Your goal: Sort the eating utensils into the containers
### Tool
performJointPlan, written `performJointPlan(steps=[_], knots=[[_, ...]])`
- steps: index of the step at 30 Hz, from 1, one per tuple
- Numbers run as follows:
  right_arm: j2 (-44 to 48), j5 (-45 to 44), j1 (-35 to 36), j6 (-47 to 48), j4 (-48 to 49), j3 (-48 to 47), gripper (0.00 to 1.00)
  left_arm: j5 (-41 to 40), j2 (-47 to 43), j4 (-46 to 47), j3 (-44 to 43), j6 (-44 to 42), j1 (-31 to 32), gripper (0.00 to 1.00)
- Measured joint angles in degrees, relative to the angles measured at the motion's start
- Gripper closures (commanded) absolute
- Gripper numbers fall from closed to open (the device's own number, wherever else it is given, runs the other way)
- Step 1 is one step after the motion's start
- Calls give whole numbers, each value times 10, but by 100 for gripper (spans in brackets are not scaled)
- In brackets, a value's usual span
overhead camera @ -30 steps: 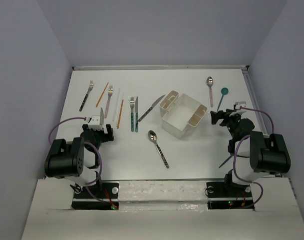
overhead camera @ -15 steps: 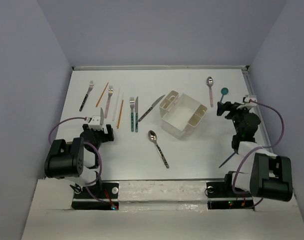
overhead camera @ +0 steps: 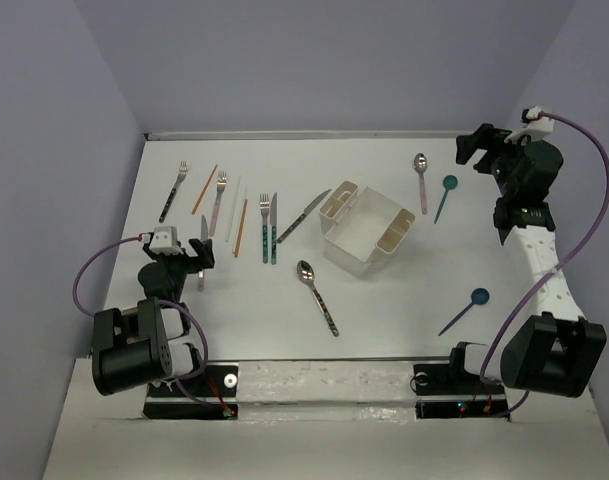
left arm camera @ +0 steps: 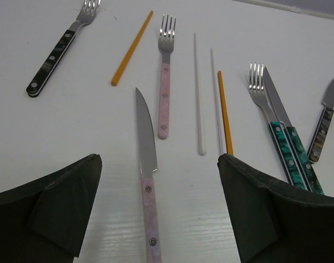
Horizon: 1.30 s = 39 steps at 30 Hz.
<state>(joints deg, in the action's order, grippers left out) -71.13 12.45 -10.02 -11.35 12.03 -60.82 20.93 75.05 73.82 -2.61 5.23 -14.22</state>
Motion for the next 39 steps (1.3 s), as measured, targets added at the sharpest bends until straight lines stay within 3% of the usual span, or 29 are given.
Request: performJointPlan(steps=[5,9,12,16,19,22,26,30,39], knots=[[-21,28,0,-11,-61,-17,9,18,-10,-2,-25,7,-36,1],[-48,52,0,-17,-102,-43,10,20,33,-31,-170,-42,-65,1],[-65,56,0,-19,-135,-72,12,7,101,-132,-388,-98,-73,1],[-83,10,1,-22,-195,-116,16,-8,190,-346,-662,-167,-70,1],[-109,-44,1,-26,-245,-157,36,-19,243,-503,-804,-220,-63,2],[-140,-79,1,-36,-299,-191,42,-35,335,-697,-994,-261,-54,13],[-177,-121,1,-48,-346,-205,42,-56,505,-944,-1301,-296,-48,33],[-194,-144,1,-54,-377,-205,41,-80,684,-1125,-1586,-312,-39,33],[-206,-142,1,-54,-393,-205,41,-89,791,-1328,-1618,-334,-22,35]])
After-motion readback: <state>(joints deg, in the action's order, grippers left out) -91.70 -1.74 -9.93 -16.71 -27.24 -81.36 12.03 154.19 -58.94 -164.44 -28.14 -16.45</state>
